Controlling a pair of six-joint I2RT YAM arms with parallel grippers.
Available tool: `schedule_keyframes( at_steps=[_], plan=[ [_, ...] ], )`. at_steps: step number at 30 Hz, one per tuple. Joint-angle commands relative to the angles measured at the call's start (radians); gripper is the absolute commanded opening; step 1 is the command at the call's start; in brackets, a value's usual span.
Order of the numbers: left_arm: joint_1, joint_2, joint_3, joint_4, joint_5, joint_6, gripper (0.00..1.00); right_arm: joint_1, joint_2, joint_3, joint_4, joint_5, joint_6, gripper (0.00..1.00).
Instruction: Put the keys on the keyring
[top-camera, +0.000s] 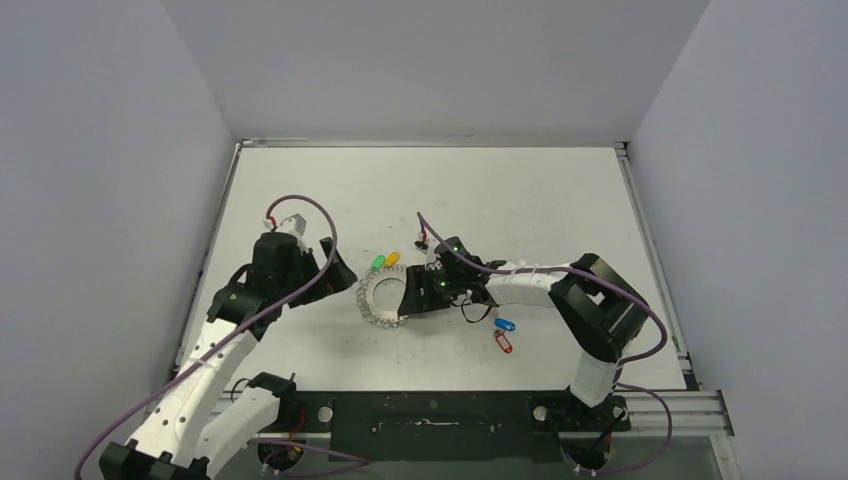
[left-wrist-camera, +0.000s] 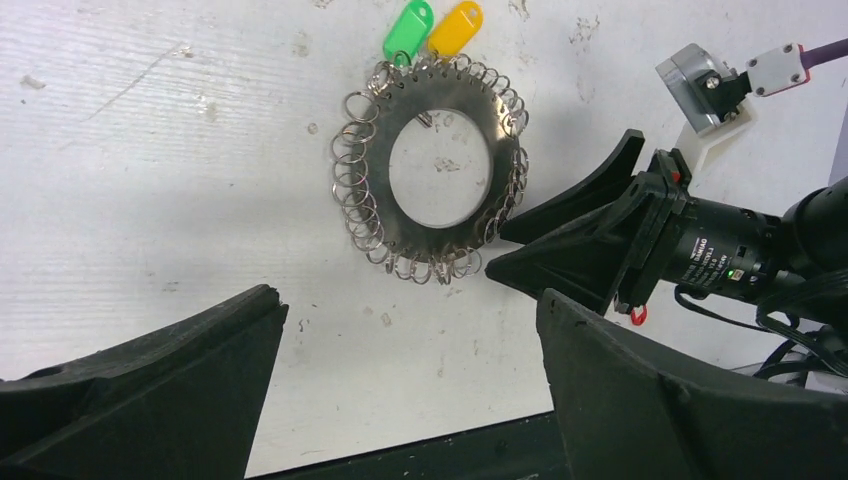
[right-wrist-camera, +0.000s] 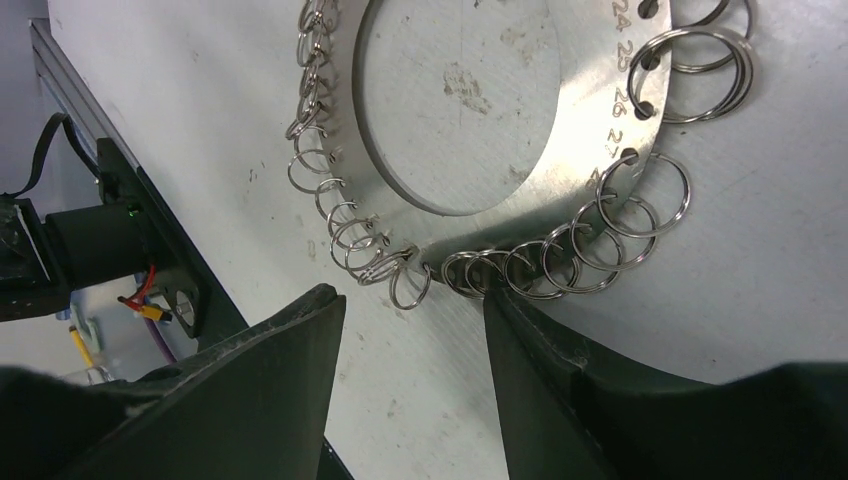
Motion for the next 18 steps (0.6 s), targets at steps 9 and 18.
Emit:
schedule_keyframes(
  at_steps=[9,18],
  plan=[
    [0.011,-0.042,-0.166,0.077,0.115,-0.309,0.93,-0.036,-0.182,0.009,-0.136,0.078,-0.100,0.56],
    [0.007,0.240,-0.134,0.215,0.324,-0.323,0.54,-0.109,-0.267,-0.054,-0.167,0.090,-0.112,0.56]
  ],
)
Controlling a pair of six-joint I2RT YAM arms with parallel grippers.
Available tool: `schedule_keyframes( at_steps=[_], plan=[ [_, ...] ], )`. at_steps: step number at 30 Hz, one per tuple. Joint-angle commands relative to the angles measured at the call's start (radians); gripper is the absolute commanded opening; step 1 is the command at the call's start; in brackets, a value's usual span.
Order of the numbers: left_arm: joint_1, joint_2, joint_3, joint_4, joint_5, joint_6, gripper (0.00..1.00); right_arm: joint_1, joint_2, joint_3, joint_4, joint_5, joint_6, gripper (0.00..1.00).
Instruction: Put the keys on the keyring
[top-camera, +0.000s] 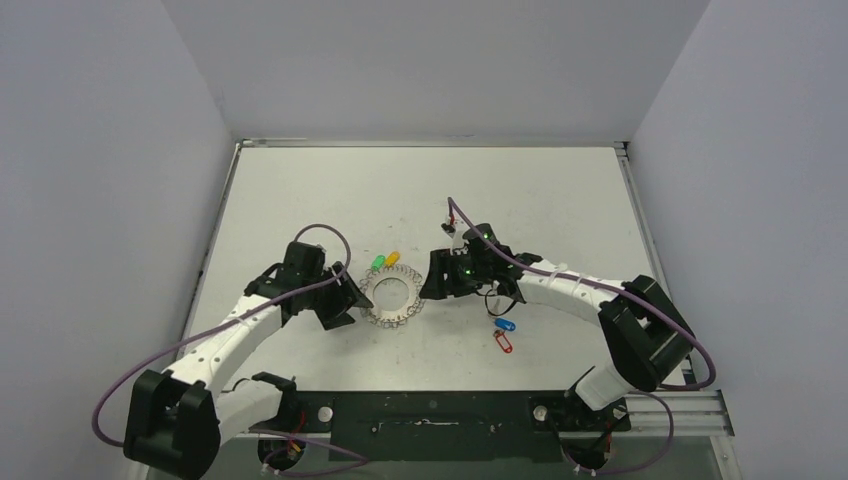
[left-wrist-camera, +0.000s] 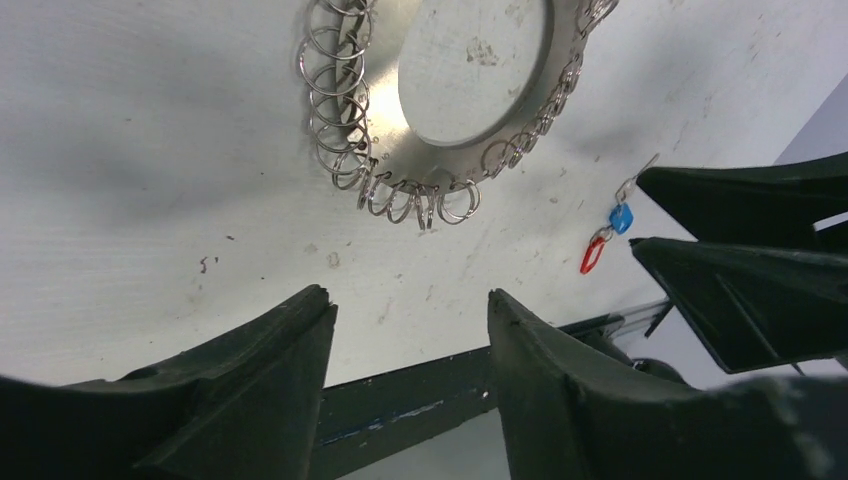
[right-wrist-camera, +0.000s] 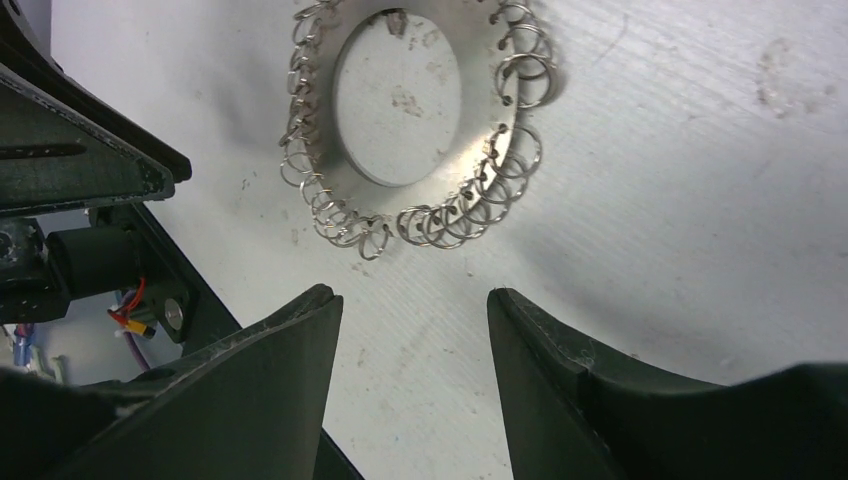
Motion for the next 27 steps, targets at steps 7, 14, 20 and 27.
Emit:
schedule_keyframes(
  at_steps=[7,14,20,27],
  plan=[
    [-0.075,0.282,0.155,0.060,0.128,-0.014,0.49,-0.042,-0.037,-0.032,-0.030,0.023,-0.028,0.57],
    [-0.137,0.442,0.236,0.050,0.129,0.010,0.41,-0.047,-0.035,-0.036,-0.039,0.024,-0.032,0.57],
    [-0.144,0.513,0.260,0.019,0.101,0.013,0.40,-0.052,-0.038,-0.040,-0.040,0.020,-0.032,0.57],
    [-0.142,0.567,0.266,0.024,0.100,0.003,0.33,-0.054,-0.040,-0.040,-0.043,0.020,-0.032,0.57]
  ],
)
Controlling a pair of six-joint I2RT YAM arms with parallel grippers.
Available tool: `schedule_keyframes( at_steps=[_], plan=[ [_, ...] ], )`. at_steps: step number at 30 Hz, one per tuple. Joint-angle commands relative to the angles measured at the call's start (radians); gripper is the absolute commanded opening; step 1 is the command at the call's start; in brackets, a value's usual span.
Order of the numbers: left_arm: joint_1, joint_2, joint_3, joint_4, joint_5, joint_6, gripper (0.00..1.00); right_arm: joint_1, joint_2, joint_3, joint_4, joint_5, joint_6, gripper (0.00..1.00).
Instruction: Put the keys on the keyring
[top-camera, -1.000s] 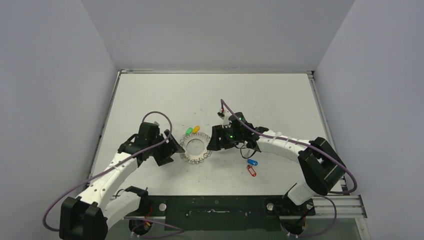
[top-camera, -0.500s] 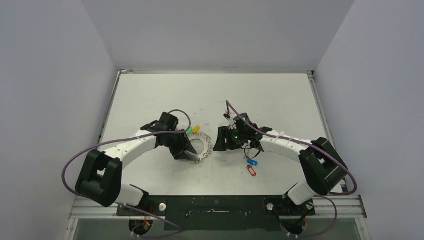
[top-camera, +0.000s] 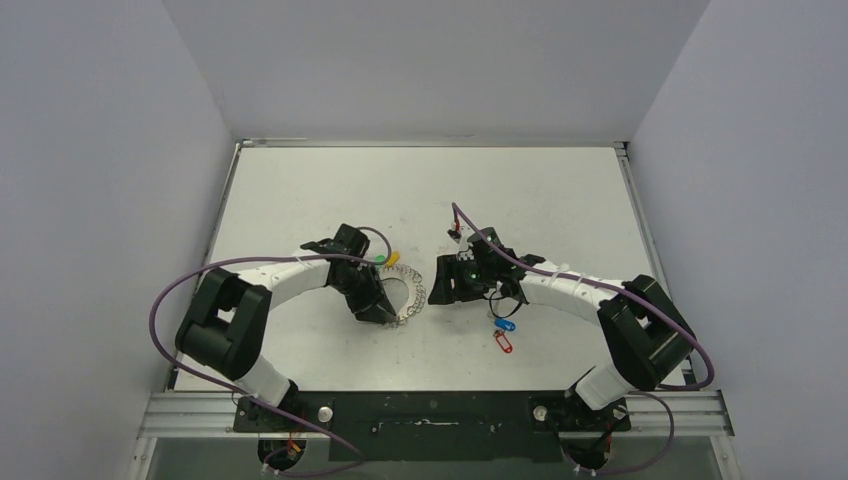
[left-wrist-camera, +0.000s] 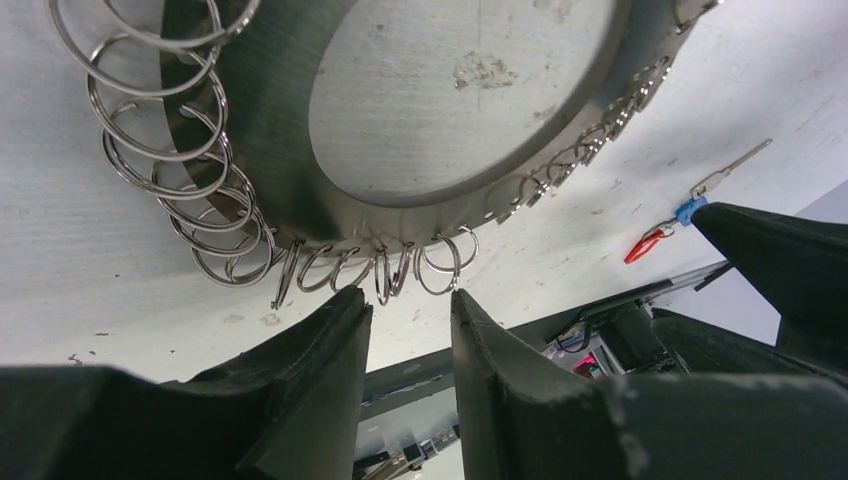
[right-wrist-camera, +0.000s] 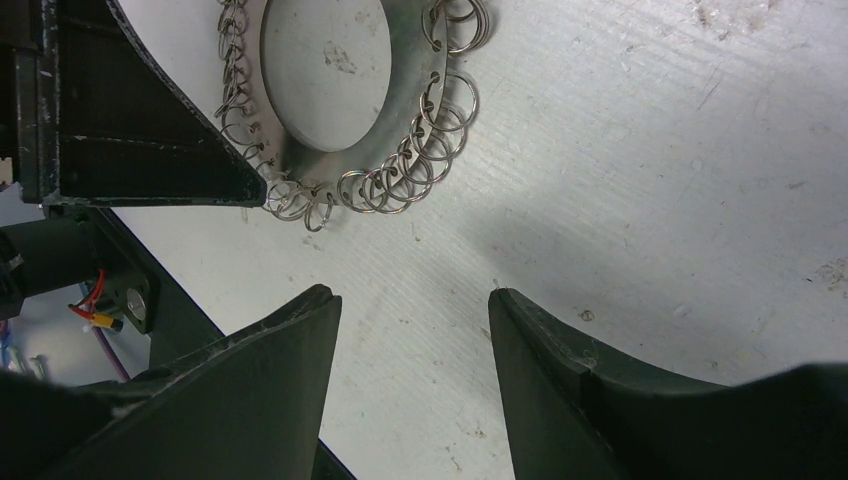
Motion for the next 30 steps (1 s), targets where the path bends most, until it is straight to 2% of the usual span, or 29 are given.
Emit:
schedule_keyframes(
  at_steps=[1,10,16,30],
  plan=[
    [-0.003,0.030,0.043,-0.005,-0.014,-0.002,0.32,-0.010,-0.038,-0.001,0.016,0.011,-0.008,0.57],
    [-0.002,0.036,0.027,-0.006,-0.033,-0.017,0.30,-0.015,-0.040,-0.005,0.015,0.010,-0.005,0.57],
    [-0.003,0.065,0.027,0.018,-0.022,-0.014,0.19,-0.017,-0.044,-0.006,0.016,0.009,-0.006,0.57],
    [-0.003,0.054,0.053,0.004,-0.031,0.009,0.00,-0.026,-0.061,-0.006,0.009,0.007,-0.011,0.57]
  ],
)
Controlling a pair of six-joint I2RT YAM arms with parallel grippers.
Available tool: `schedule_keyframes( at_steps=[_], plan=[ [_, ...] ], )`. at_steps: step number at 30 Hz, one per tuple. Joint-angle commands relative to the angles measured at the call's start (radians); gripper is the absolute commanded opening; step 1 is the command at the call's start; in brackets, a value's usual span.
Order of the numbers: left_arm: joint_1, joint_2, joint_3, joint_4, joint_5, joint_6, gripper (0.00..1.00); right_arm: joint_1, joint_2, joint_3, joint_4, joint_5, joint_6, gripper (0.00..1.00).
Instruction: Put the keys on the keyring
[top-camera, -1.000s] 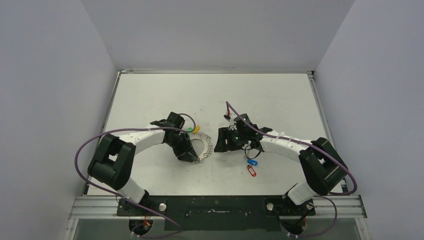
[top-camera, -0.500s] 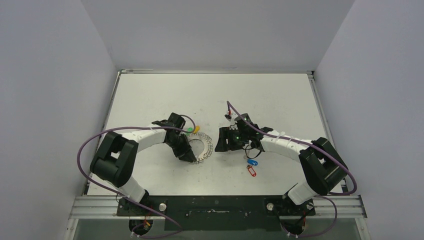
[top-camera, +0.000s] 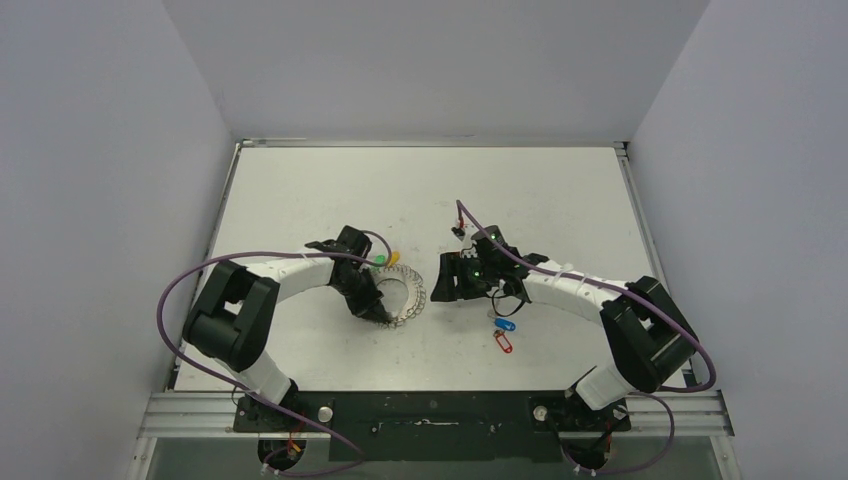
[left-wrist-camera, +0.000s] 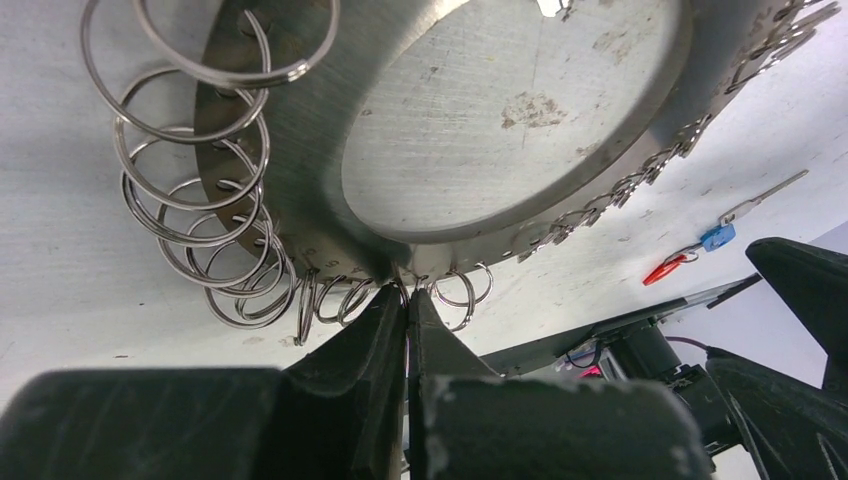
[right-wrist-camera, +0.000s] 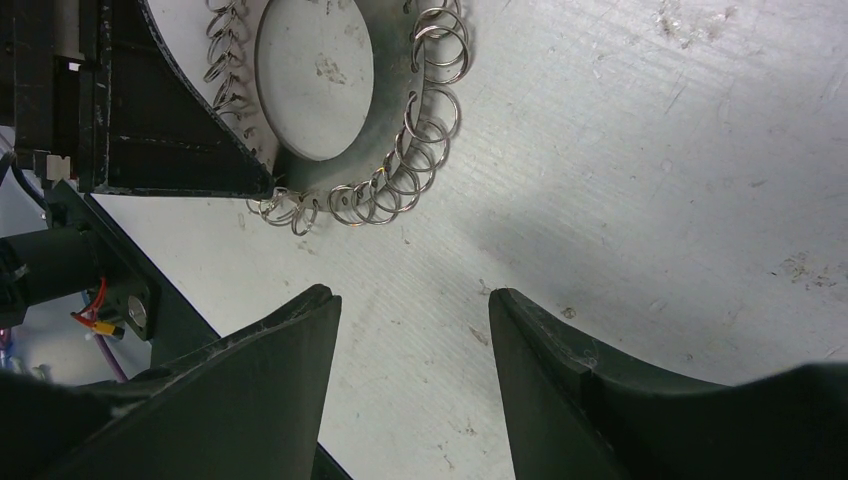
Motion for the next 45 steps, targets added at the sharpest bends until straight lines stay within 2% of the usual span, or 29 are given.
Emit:
schedule_keyframes(
  at_steps=[1,12,21,26,32,37,41,45],
  plan=[
    [-0.003,-0.015,0.055,-0.008,-0.013,0.021,0.00,-0.008,-0.052,-0.002,0.012,0.008,-0.010,0.57],
    [-0.006,-0.058,0.199,-0.222,-0.125,0.200,0.00,-0.017,-0.101,0.017,-0.002,0.002,-0.066,0.59],
    [-0.007,-0.046,0.196,-0.223,-0.119,0.252,0.00,-0.024,-0.114,0.022,-0.007,-0.010,-0.087,0.60],
    [-0.011,-0.109,0.234,-0.222,-0.128,0.339,0.00,-0.024,-0.156,0.039,0.009,-0.031,-0.152,0.61],
    [-0.012,-0.262,0.239,-0.147,-0.118,0.511,0.00,-0.024,-0.261,0.070,0.046,-0.112,-0.341,0.66],
    [-0.015,-0.406,0.195,-0.010,0.032,0.680,0.00,-0.023,-0.335,0.103,0.064,-0.169,-0.472,0.72],
    [-0.020,-0.510,0.137,0.154,0.148,0.749,0.00,-0.022,-0.365,0.122,0.121,-0.211,-0.505,0.76],
    [-0.030,-0.604,0.070,0.327,0.190,0.796,0.00,-0.021,-0.366,0.137,0.206,-0.260,-0.504,0.79]
  ],
)
